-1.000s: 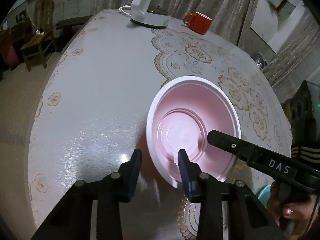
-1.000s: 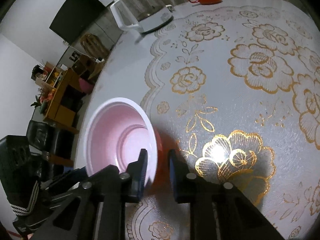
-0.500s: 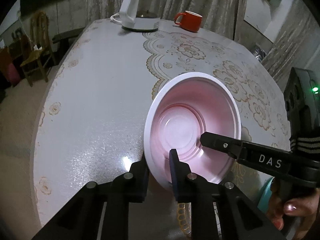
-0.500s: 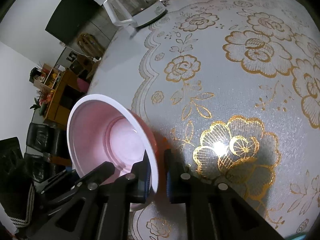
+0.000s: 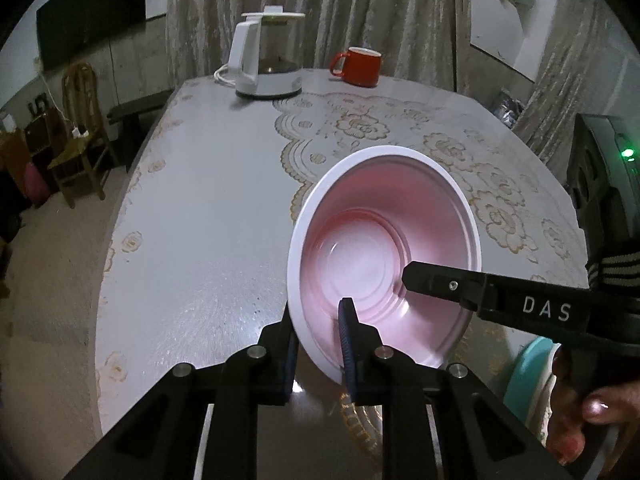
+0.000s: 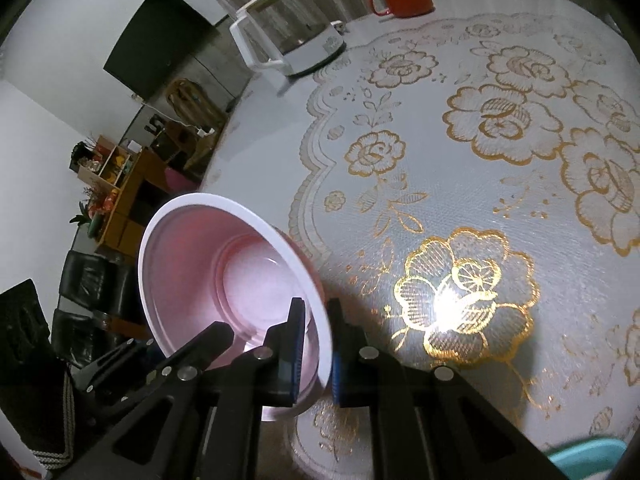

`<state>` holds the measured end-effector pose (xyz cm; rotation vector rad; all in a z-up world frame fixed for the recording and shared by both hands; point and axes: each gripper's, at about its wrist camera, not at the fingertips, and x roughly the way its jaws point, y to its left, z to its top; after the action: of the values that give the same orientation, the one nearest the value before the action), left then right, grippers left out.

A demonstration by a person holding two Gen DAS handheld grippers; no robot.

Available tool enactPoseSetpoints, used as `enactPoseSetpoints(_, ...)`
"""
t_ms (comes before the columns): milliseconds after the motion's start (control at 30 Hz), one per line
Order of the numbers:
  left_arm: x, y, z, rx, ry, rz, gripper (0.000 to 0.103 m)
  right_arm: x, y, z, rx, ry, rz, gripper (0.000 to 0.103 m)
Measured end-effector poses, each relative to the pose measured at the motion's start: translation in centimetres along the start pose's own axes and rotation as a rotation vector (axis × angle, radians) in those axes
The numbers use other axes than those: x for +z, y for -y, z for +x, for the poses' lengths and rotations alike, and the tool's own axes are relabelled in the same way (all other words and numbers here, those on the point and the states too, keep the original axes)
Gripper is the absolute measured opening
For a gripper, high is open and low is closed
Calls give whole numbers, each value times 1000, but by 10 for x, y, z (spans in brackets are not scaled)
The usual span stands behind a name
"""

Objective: Organize plates and bowls
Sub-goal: 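Carry the pink-and-red bowl with the right gripper over the yellow bowl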

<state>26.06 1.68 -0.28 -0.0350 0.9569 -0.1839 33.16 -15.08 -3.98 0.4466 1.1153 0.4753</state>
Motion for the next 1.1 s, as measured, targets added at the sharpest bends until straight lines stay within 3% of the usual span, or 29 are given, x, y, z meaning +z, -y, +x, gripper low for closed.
enactPoseSetpoints(600,-34,20,-72,-2,135,17,19,-42,-23,-60,57,77,-23,10)
enactPoseSetpoints(1100,-69,29,-109,-15,197,28,19,-88,-32,-98,116,118,-20,11)
